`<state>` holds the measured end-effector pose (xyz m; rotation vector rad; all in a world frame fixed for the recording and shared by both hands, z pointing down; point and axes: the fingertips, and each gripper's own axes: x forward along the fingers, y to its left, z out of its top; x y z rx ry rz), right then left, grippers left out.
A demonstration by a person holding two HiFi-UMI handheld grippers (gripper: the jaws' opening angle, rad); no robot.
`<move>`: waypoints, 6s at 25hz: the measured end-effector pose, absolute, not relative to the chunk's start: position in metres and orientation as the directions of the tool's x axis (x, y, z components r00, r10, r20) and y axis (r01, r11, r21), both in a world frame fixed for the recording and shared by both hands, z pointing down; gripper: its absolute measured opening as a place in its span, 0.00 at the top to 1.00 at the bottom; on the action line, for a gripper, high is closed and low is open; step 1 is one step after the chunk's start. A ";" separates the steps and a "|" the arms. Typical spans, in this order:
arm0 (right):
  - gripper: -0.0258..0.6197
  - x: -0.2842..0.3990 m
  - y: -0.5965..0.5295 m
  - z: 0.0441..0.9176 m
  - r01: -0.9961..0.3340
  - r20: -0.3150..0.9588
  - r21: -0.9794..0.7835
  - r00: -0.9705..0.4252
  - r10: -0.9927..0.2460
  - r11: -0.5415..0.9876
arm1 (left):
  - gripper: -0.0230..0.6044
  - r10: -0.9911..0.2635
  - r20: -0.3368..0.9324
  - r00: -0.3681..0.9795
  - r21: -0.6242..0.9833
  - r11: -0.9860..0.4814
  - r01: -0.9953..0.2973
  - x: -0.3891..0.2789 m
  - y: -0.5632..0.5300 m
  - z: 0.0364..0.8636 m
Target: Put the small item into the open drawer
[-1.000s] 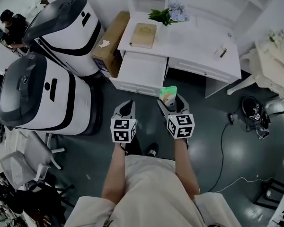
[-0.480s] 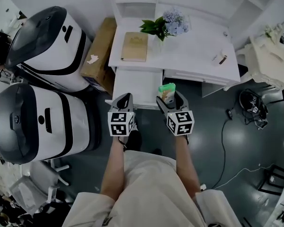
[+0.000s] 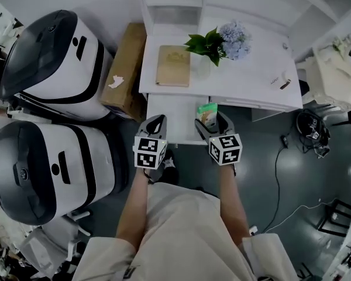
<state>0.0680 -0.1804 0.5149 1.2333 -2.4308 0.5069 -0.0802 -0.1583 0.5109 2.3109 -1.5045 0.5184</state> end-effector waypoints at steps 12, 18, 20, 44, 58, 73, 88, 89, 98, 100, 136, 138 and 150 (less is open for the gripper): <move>0.39 0.020 -0.207 0.558 -0.713 0.624 -0.027 -0.560 -0.545 0.701 | 0.94 -0.720 0.492 0.489 0.132 -0.494 -0.859 -0.098 -0.182 0.548; 0.39 0.006 -0.216 0.586 -0.625 0.696 0.014 -0.554 -0.456 0.780 | 0.94 -0.709 0.492 0.505 0.168 -0.492 -0.854 -0.107 -0.194 0.561; 0.39 0.000 -0.218 0.597 -0.583 0.722 0.025 -0.551 -0.418 0.812 | 0.94 -0.702 0.502 0.506 0.168 -0.495 -0.853 -0.113 -0.196 0.567; 0.39 -0.050 -0.211 0.708 -0.231 0.864 -0.080 -0.502 -0.048 0.970 | 0.94 -0.686 0.559 0.465 0.237 -0.405 -0.883 -0.130 -0.189 0.620; 0.39 -0.042 -0.224 0.786 -0.006 0.915 -0.082 -0.398 0.072 0.997 | 0.94 -0.672 0.618 0.408 0.230 -0.341 -0.912 -0.115 -0.209 0.649; 0.39 -0.048 -0.234 0.856 0.102 0.949 -0.095 -0.291 0.121 0.990 | 0.94 -0.682 0.666 0.303 0.257 -0.171 -0.951 -0.130 -0.207 0.673; 0.38 -0.056 -0.244 0.863 0.061 0.948 -0.077 -0.306 0.092 0.995 | 0.94 -0.691 0.670 0.272 0.258 -0.127 -0.958 -0.139 -0.194 0.678; 0.38 -0.055 -0.246 0.860 0.050 0.947 -0.068 -0.312 0.080 0.996 | 0.94 -0.692 0.667 0.277 0.257 -0.135 -0.957 -0.138 -0.194 0.677; 0.38 -0.047 -0.248 0.817 -0.159 0.922 -0.043 -0.387 -0.023 0.986 | 0.94 -0.696 0.637 0.333 0.253 -0.219 -0.942 -0.130 -0.194 0.665; 0.38 -0.044 -0.249 0.800 -0.236 0.911 -0.044 -0.409 -0.058 0.971 | 0.94 -0.693 0.633 0.344 0.260 -0.228 -0.938 -0.129 -0.192 0.664; 0.38 0.008 -0.163 0.626 -0.887 0.694 -0.214 -0.433 -0.576 0.409 | 0.94 -0.627 0.571 0.529 0.238 -0.490 -0.838 -0.110 -0.161 0.604; 0.38 0.006 -0.162 0.626 -0.885 0.692 -0.213 -0.435 -0.576 0.414 | 0.94 -0.626 0.571 0.531 0.233 -0.496 -0.836 -0.109 -0.161 0.603; 0.39 -0.001 -0.161 0.634 -0.870 0.706 -0.219 -0.454 -0.544 0.442 | 0.94 -0.628 0.574 0.525 0.230 -0.492 -0.840 -0.109 -0.168 0.603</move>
